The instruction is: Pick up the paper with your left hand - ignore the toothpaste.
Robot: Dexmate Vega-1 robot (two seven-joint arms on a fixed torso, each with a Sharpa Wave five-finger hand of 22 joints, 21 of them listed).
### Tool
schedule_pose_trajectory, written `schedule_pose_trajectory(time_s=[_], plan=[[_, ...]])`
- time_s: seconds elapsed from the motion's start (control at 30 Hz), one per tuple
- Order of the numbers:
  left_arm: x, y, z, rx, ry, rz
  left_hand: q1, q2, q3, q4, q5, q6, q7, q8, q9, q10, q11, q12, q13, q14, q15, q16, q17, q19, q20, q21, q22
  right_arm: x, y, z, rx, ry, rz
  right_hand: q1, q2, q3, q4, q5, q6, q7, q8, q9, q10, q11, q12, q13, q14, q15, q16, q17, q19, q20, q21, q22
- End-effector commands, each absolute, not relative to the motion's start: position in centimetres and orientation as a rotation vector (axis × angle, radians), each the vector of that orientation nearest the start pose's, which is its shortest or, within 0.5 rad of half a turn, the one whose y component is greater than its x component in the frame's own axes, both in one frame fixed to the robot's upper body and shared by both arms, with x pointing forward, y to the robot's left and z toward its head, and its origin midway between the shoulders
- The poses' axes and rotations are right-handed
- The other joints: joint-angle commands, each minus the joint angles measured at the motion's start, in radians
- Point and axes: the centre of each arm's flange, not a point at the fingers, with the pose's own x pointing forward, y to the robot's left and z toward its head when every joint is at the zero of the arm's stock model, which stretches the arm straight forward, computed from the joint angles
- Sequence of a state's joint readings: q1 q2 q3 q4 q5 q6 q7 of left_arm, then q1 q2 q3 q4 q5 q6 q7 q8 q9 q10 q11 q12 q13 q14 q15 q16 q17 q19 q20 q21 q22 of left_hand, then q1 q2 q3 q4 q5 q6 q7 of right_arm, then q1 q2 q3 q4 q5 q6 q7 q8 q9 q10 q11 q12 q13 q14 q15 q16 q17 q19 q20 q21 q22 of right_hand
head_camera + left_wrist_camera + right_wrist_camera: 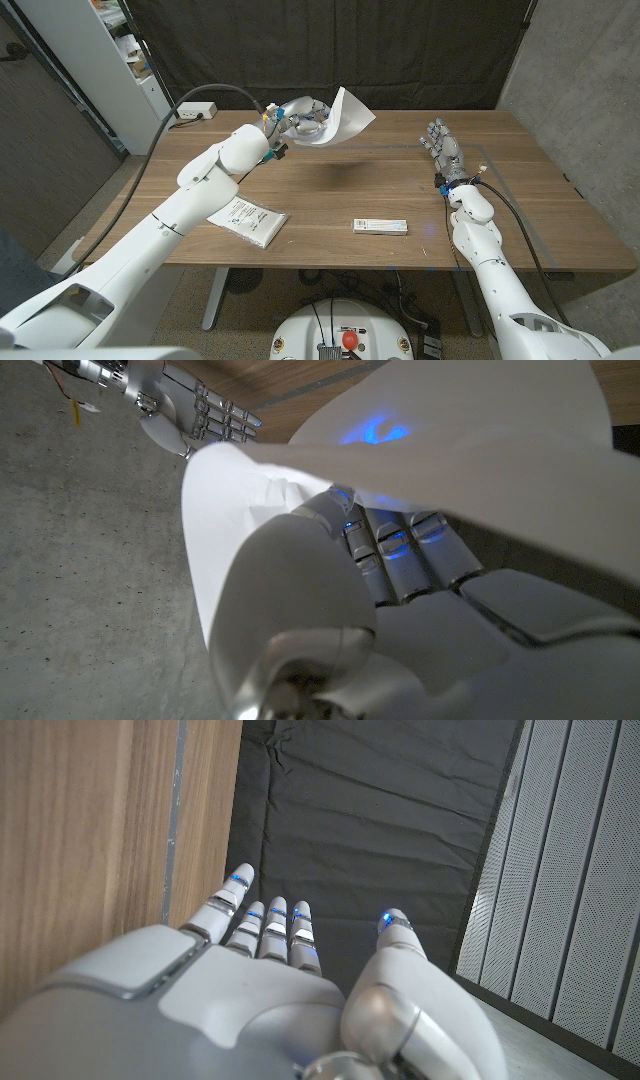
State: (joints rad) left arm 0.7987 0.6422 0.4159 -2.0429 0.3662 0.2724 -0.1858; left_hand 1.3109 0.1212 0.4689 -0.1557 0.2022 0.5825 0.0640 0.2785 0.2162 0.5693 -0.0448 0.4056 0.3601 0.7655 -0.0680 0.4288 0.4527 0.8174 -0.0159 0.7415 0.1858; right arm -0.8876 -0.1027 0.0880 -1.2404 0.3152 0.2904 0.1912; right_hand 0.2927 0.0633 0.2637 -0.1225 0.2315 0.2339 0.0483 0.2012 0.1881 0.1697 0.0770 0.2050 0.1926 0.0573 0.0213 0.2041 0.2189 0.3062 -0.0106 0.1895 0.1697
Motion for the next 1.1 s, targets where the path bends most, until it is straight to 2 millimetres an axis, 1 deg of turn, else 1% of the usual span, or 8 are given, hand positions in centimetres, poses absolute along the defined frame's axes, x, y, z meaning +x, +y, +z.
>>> schedule_pose_trajectory(time_s=[0.03, 0.23, 0.67, 1.1], plan=[[52.0, 16.9, 12.7, 1.072, -0.830, -0.119, -0.011, 0.003, 0.007, -0.002, 0.000, 0.009, 0.003, -0.002, 0.002, 0.010, 0.000, 0.000, 0.003, 0.010, 0.001, -0.001, 0.003, -0.007, -0.002, 0.010, 0.003, 65.9, -30.5, -3.6, 0.190, -0.672, 0.074, -0.003, 0.006, -0.001, -0.001, 0.005, 0.005, 0.001, -0.003, 0.004, 0.005, -0.001, -0.004, 0.004, 0.010, 0.001, 0.005, 0.001, 0.009, 0.003, 0.005, 0.003], [51.8, 17.3, 13.4, 1.058, -0.849, -0.118, -0.011, 0.004, 0.008, -0.002, 0.000, 0.011, 0.005, -0.002, 0.002, 0.011, 0.002, -0.001, 0.004, 0.011, 0.000, -0.003, 0.005, -0.010, -0.002, 0.012, 0.003, 66.1, -30.1, -3.5, 0.189, -0.668, 0.079, -0.003, 0.006, -0.001, -0.001, 0.005, 0.005, 0.001, -0.003, 0.004, 0.005, -0.001, -0.004, 0.004, 0.010, 0.000, 0.005, 0.001, 0.009, 0.002, 0.005, 0.003], [51.2, 17.5, 14.3, 1.072, -0.876, -0.110, -0.021, 0.004, 0.006, 0.003, -0.002, 0.016, 0.002, -0.002, 0.003, 0.014, 0.002, -0.002, 0.007, 0.015, -0.002, -0.006, 0.009, -0.014, -0.003, 0.018, 0.002, 66.1, -29.6, -3.9, 0.185, -0.661, 0.081, -0.003, 0.008, 0.000, -0.001, 0.004, 0.005, 0.002, -0.003, 0.004, 0.005, -0.003, -0.004, 0.004, 0.010, 0.001, 0.006, 0.001, 0.010, 0.002, 0.005, 0.003], [50.8, 17.8, 14.1, 1.077, -0.874, -0.099, -0.030, 0.006, 0.006, 0.006, -0.003, 0.011, 0.002, -0.006, 0.003, 0.012, -0.002, -0.006, 0.009, 0.016, -0.002, -0.009, 0.013, -0.019, 0.000, 0.023, 0.001, 66.0, -29.4, -4.3, 0.190, -0.661, 0.084, -0.003, 0.009, 0.000, -0.001, 0.004, 0.006, 0.002, -0.003, 0.004, 0.004, -0.002, -0.005, 0.004, 0.010, 0.001, 0.006, 0.001, 0.010, 0.002, 0.005, 0.003]])
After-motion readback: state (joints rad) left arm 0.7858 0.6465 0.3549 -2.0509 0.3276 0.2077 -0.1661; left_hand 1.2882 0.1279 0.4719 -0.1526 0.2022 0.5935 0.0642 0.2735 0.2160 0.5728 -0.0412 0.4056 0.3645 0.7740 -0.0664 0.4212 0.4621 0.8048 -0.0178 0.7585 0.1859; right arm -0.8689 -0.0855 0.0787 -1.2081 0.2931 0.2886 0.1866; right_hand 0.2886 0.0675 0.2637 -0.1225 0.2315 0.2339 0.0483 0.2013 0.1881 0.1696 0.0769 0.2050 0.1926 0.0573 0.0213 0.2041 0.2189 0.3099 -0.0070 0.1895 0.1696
